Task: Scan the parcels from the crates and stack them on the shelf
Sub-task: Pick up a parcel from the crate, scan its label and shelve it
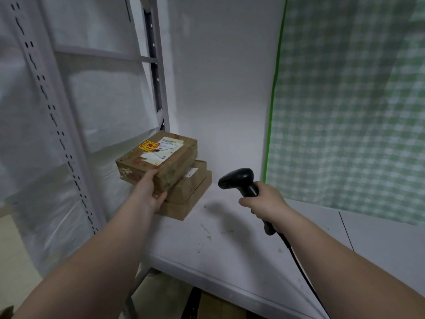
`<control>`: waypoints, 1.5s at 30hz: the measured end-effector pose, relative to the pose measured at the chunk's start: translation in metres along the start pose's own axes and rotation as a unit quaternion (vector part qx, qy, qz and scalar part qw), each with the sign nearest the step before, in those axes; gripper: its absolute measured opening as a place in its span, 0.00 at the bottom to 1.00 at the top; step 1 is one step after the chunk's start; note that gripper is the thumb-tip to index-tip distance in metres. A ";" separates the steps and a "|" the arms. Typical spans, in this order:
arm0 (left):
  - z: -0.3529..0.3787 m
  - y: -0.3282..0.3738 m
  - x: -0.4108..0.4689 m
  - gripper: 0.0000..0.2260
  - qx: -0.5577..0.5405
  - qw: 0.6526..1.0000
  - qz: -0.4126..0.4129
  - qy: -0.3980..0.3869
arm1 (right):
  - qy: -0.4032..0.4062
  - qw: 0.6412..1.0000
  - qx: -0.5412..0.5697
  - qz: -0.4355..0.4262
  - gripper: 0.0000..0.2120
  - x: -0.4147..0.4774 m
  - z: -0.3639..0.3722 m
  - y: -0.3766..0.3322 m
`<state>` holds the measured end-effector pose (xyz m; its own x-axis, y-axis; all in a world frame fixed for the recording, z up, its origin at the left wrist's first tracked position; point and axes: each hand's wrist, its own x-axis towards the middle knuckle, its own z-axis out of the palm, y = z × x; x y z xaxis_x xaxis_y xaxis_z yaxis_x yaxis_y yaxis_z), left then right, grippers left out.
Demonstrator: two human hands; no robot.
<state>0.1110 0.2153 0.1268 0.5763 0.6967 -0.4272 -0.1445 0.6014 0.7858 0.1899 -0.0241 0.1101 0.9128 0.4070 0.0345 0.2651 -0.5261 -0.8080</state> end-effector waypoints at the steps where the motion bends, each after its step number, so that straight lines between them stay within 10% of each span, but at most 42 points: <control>1: 0.005 0.001 0.005 0.20 0.000 1.000 0.002 -0.001 | 0.003 1.000 0.007 0.005 0.10 0.004 0.002 0.002; 14: 0.034 -0.008 0.050 0.29 0.085 0.996 -0.004 -0.024 | -0.011 0.999 0.030 0.038 0.09 0.024 0.018 0.026; 23: 0.010 -0.028 0.014 0.05 0.183 0.980 -0.036 -0.069 | -0.024 0.997 0.042 0.066 0.09 -0.008 0.015 0.036; 45: -0.153 -0.253 -0.109 0.13 0.637 0.751 0.026 -0.171 | -0.099 0.971 0.023 0.214 0.08 -0.223 0.056 0.158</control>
<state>-0.0381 0.0472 -0.0943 0.8010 0.4331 -0.4133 0.5877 -0.4372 0.6808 0.0110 -0.1561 -0.0577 0.8571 0.2967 -0.4212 -0.1445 -0.6463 -0.7493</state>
